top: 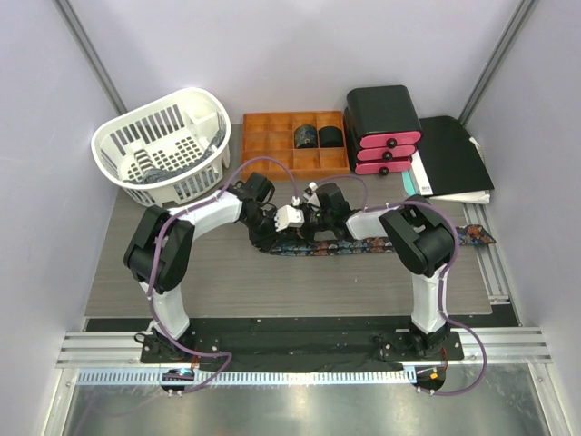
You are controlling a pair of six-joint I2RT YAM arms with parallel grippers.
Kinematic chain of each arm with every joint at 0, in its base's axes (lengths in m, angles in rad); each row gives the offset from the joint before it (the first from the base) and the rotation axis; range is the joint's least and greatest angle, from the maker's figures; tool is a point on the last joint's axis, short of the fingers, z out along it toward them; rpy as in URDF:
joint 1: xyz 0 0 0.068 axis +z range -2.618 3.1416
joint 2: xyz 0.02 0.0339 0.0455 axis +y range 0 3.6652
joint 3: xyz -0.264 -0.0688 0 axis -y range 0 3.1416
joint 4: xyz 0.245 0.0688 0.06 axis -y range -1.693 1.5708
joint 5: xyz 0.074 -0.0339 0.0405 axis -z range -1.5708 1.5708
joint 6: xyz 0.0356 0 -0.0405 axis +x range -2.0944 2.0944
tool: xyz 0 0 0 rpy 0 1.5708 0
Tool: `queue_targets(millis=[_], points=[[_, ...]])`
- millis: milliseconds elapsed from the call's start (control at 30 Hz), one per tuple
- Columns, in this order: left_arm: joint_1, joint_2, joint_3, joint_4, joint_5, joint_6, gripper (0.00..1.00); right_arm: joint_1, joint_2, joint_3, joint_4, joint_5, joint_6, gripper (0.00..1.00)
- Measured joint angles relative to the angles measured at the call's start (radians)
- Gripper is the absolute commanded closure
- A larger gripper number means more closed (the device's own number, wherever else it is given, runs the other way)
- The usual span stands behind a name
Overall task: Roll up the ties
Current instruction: Roll the tie at the center of the board.
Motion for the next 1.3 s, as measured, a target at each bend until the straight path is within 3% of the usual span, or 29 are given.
queue_targets(millis=[200,700,800,833,933,1067,1300], points=[[-0.004,0.000,-0.001,0.002,-0.007,0.000,0.66,0.006,-0.008,0.000,0.043,-0.011,0.008,0.61],[-0.012,0.002,-0.001,0.002,-0.024,0.001,0.65,0.027,0.015,0.013,0.015,0.011,-0.033,0.65],[-0.013,0.002,-0.001,0.002,-0.027,0.001,0.65,0.030,0.025,0.039,-0.039,0.020,-0.071,0.73],[-0.013,0.002,-0.001,0.002,-0.027,0.000,0.65,0.031,0.025,0.042,-0.052,0.023,-0.082,0.84],[-0.014,0.002,-0.001,0.003,-0.030,0.001,0.63,0.031,0.025,0.048,-0.076,0.027,-0.107,0.98],[-0.015,0.002,-0.002,0.003,-0.034,0.000,0.59,0.030,0.025,0.050,-0.093,0.029,-0.121,0.99],[-0.018,0.007,-0.016,0.026,-0.050,-0.003,0.45,0.026,0.019,0.051,-0.163,0.034,-0.169,0.99]])
